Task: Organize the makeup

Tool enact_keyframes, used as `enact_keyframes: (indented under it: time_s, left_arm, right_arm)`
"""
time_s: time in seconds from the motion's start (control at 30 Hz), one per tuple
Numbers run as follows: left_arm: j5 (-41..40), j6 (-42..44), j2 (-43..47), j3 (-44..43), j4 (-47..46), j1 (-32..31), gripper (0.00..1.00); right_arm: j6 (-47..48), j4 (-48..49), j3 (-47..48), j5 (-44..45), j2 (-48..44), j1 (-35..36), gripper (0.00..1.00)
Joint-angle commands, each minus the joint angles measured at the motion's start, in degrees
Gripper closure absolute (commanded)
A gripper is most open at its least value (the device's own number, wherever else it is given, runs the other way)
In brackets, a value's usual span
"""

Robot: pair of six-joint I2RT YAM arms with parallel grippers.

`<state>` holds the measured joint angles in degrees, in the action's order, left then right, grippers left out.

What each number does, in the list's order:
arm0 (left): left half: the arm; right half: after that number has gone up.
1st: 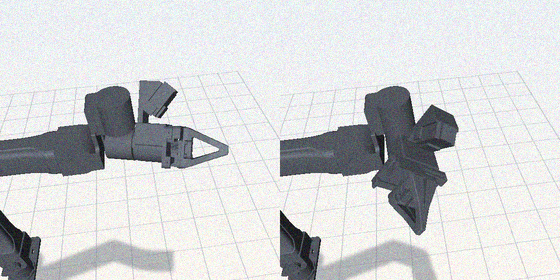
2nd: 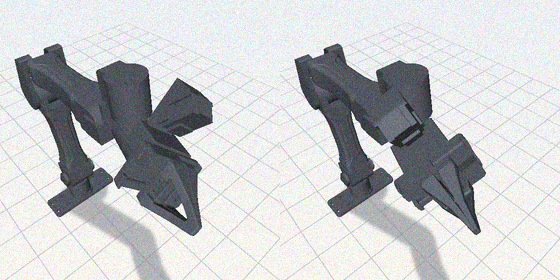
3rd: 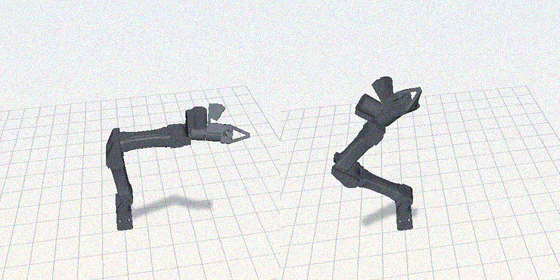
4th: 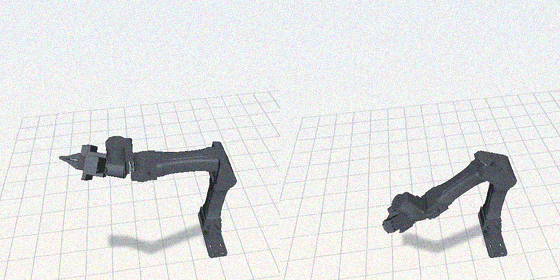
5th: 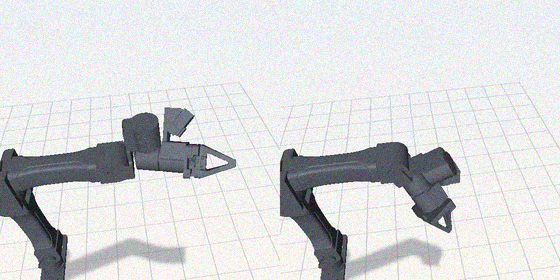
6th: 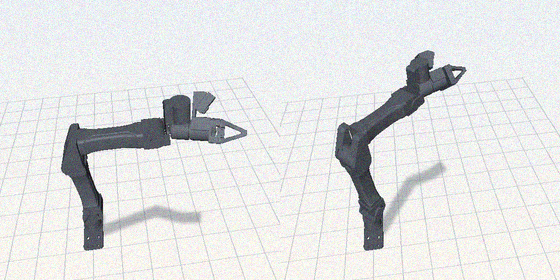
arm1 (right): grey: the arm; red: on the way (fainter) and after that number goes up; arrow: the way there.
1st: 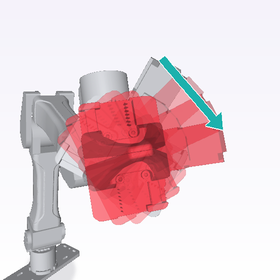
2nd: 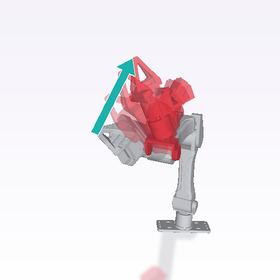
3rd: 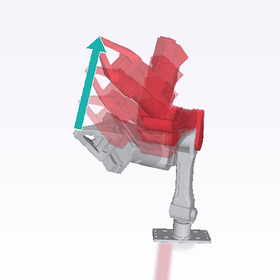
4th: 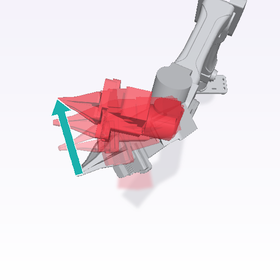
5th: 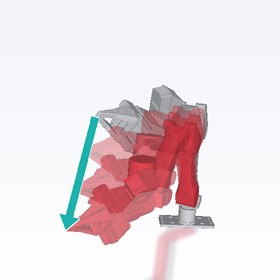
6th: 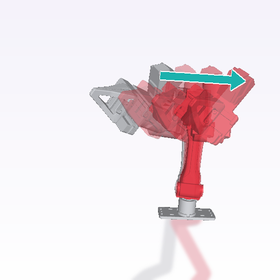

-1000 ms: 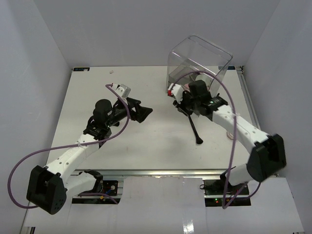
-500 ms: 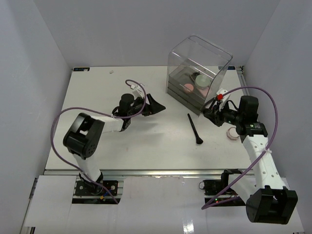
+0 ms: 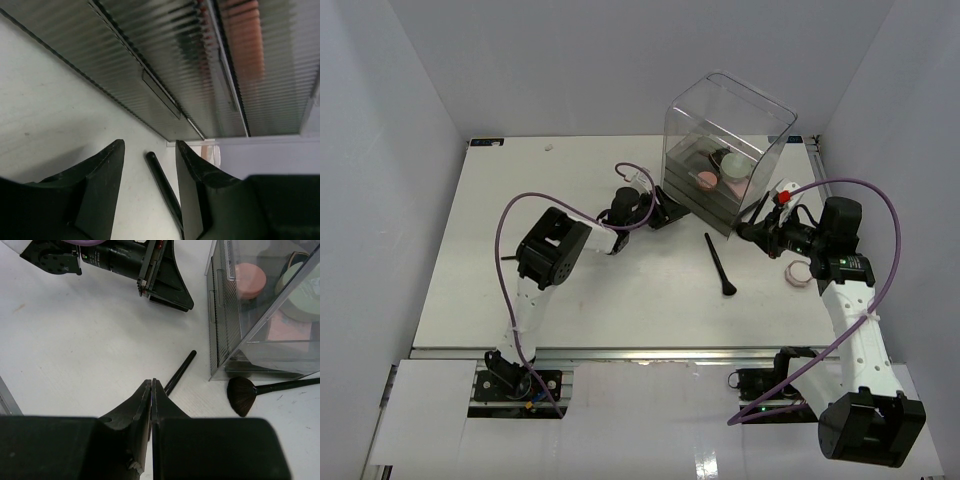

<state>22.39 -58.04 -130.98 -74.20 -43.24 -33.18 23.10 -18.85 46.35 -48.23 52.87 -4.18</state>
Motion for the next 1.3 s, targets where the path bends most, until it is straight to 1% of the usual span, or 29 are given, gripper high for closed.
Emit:
enact_keyframes:
  time_s: [0.0, 0.17, 0.33, 0.6, 0.73, 0.87, 1.0, 1.07, 1.27]
  left_arm:
    - [-3.6, -2.7, -1.91, -4.43, -1.73, 0.14, 0.46]
    - [-3.76, -4.79, -4.99, -7.18, -2.49, 0.08, 0.49]
    - [-2.36, -6.45, -7.53, -8.46, -6.18, 0.01, 0.53]
    - [-0.61, -6.97, -8.84, -9.61, -9.14, -0.14, 0.55]
    - [-0.3, -7.05, -8.26, -8.27, -10.32, -0.3, 0.57]
    - [0.32, -6.91, -7.8, -7.33, -11.91, -0.3, 0.56]
    - [1.73, -6.22, -8.56, -9.03, -12.07, -0.3, 0.54]
    - [2.17, -6.44, -9.14, -11.0, -10.39, -0.3, 0.54]
    - [1.19, -7.13, -10.33, -13.23, -7.83, -0.3, 0.55]
  right_arm:
    - [-0.78, 2.38, 0.5, -1.57, -0.69, -0.42, 0.92]
    - [-0.78, 2.42, 0.5, -1.46, -0.43, -0.48, 0.92]
    - [-0.6, 2.38, 0.41, -1.26, -0.22, -0.48, 0.92]
    - [-0.43, 2.33, 0.3, -1.57, -0.02, -0.41, 0.92]
    - [-0.34, 2.33, 0.32, -1.4, 0.04, -0.42, 0.92]
    - [-0.25, 2.33, 0.22, -1.62, -0.04, -0.39, 0.92]
    - [-0.25, 2.24, 0.23, -1.77, 0.06, -0.39, 0.92]
    - [-0.25, 2.24, 0.15, -1.55, 0.28, -0.39, 0.92]
    - [-0.25, 2.24, 0.08, -1.61, 0.31, -0.39, 0.92]
